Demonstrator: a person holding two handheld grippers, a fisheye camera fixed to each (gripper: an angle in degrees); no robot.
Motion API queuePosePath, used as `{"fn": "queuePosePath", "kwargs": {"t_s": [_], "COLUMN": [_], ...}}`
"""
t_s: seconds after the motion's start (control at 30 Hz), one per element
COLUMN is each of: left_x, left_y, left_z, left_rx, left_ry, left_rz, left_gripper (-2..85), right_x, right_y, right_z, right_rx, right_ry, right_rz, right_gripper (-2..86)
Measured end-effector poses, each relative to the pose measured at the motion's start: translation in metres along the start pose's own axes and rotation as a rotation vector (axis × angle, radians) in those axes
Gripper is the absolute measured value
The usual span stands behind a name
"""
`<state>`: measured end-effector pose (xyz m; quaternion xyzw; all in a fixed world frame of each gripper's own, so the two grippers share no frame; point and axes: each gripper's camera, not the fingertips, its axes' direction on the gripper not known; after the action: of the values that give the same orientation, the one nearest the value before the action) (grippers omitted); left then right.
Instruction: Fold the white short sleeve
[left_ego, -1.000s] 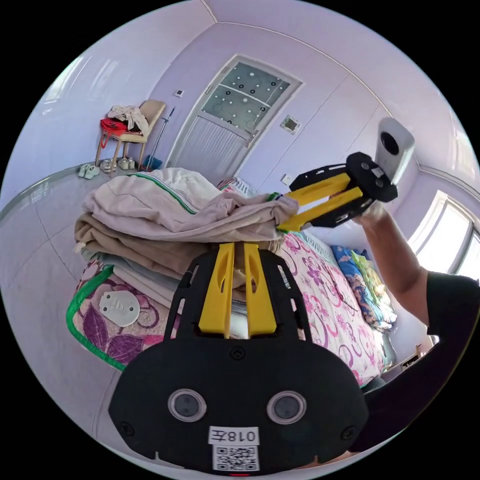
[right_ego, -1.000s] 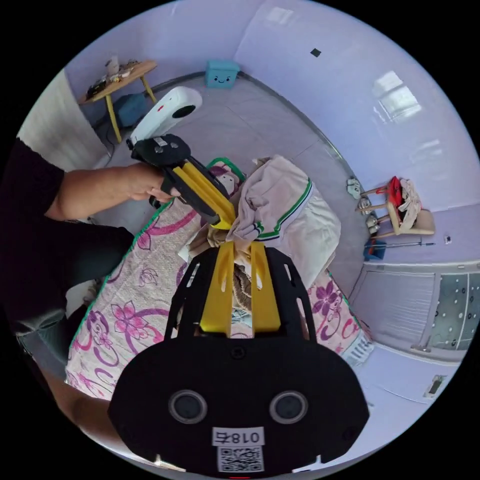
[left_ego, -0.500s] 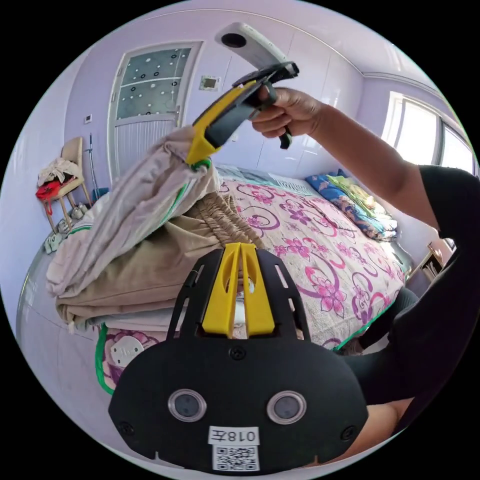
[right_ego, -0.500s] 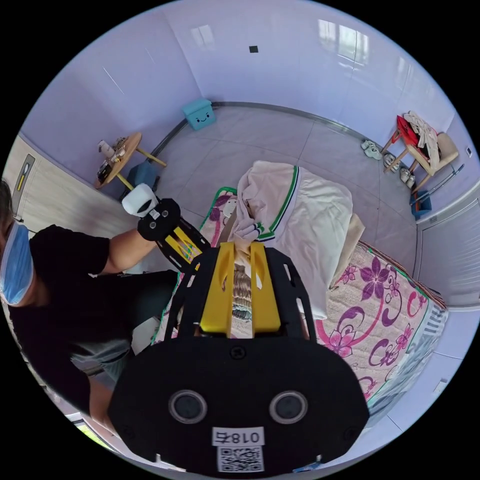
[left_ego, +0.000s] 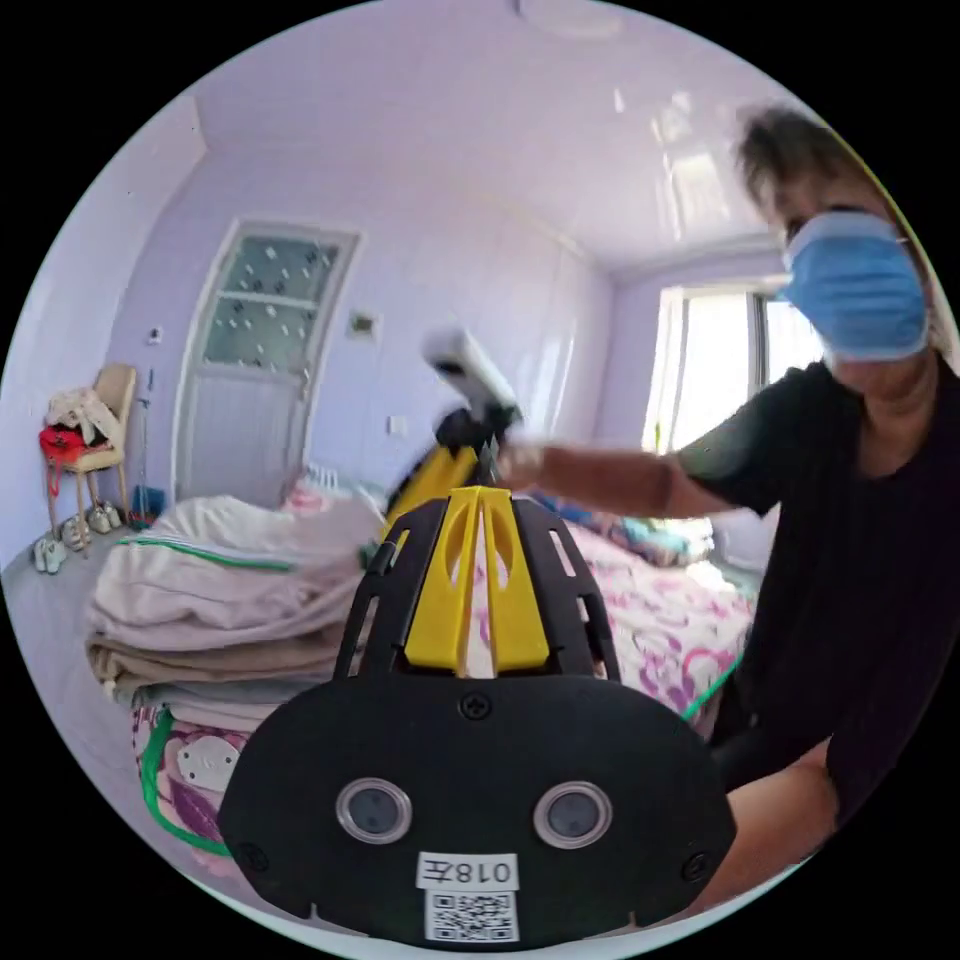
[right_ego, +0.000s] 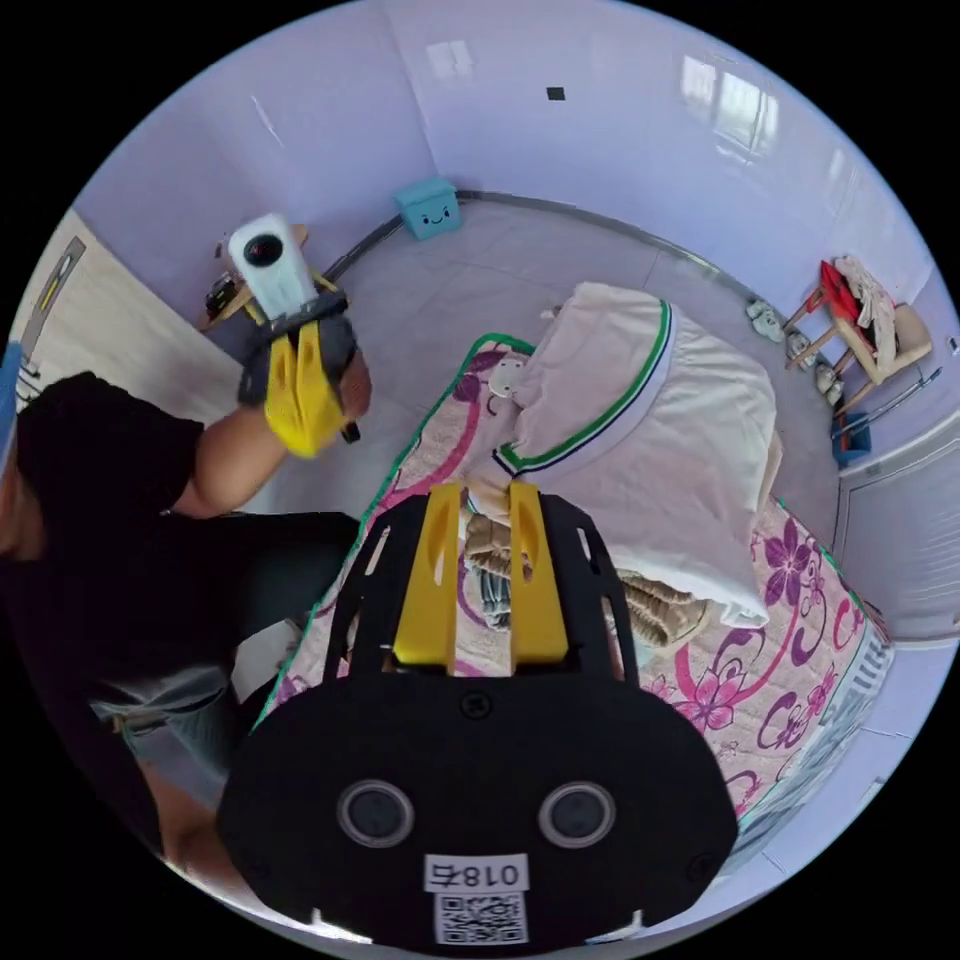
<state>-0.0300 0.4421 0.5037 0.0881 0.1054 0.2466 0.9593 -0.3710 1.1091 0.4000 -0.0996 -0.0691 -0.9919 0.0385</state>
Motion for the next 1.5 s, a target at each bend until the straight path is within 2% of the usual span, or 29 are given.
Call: {"fn": "queuePosePath", "kwargs": {"t_s": [0.07,0.13,0.23,0.3,0.33,0.37,0.4,0.47,0.5,0.57,0.67,0.73,0.9,1.0,1.07,1.17,1.23,1.4,1.5], "left_x": [-0.013,-0.032,-0.072,-0.089,-0.089,-0.088,-0.085,-0.076,-0.070,-0.063,-0.059,-0.057,-0.054,-0.029,-0.001,0.050,0.080,0.171,0.215], "left_y": [-0.007,-0.021,-0.043,-0.049,-0.049,-0.046,-0.040,-0.030,-0.023,-0.014,-0.002,0.005,-0.007,-0.030,-0.040,-0.033,-0.016,0.057,0.080], "left_z": [-0.029,-0.034,0.003,0.048,0.060,0.081,0.100,0.123,0.135,0.147,0.163,0.177,0.168,0.148,0.135,0.136,0.154,0.238,0.281], "left_rx": [0.160,0.197,0.066,-0.088,-0.128,-0.202,-0.274,-0.341,-0.378,-0.406,-0.446,-0.487,-0.362,-0.273,-0.221,-0.195,-0.227,-0.306,-0.373], "left_ry": [-0.126,-0.179,-0.189,-0.147,-0.123,-0.100,-0.106,-0.110,-0.120,-0.156,-0.161,-0.137,-0.202,-0.211,-0.206,-0.064,0.066,0.525,0.685], "left_rz": [-0.081,-0.135,-0.252,-0.324,-0.323,-0.341,-0.363,-0.358,-0.346,-0.328,-0.308,-0.295,-0.314,-0.267,-0.231,-0.243,-0.281,-0.534,-0.662], "left_gripper": [-1.0,-1.0,-1.0,-1.0,-1.0,-1.0,-1.0,-1.0,-1.0,-1.0,-1.0,-1.0,-1.0,-1.0,-1.0,-1.0,-1.0,-1.0,-0.9], "right_x": [-0.036,-0.059,-0.082,-0.077,-0.062,-0.040,-0.028,0.022,0.032,0.056,0.047,0.032,0.012,-0.026,-0.073,-0.158,-0.218,-0.382,-0.471], "right_y": [0.041,0.070,0.116,0.150,0.173,0.192,0.199,0.208,0.209,0.234,0.293,0.333,0.387,0.442,0.504,0.596,0.653,0.813,0.906], "right_z": [0.009,0.008,-0.013,-0.044,-0.066,-0.083,-0.089,-0.090,-0.086,-0.056,-0.005,0.005,-0.026,-0.074,-0.098,-0.103,-0.093,-0.065,-0.077], "right_rx": [0.130,0.206,0.338,0.559,0.710,0.819,0.841,0.768,0.725,0.590,0.515,0.617,0.705,0.956,1.140,1.253,1.246,1.188,1.198], "right_ry": [0.136,0.257,0.372,0.450,0.467,0.416,0.372,0.149,0.111,0.120,0.156,0.166,0.132,0.159,0.073,-0.013,-0.046,0.042,0.244], "right_rz": [-0.042,-0.042,-0.029,0.098,0.251,0.379,0.424,0.509,0.524,0.681,0.765,0.809,0.866,0.880,0.816,0.723,0.714,0.984,1.174], "right_gripper": [10.2,9.8,3.8,1.7,1.0,0.6,0.5,0.2,0.1,-0.3,-0.4,-0.5,-0.4,0.0,1.1,2.4,2.5,2.4,3.8]}}
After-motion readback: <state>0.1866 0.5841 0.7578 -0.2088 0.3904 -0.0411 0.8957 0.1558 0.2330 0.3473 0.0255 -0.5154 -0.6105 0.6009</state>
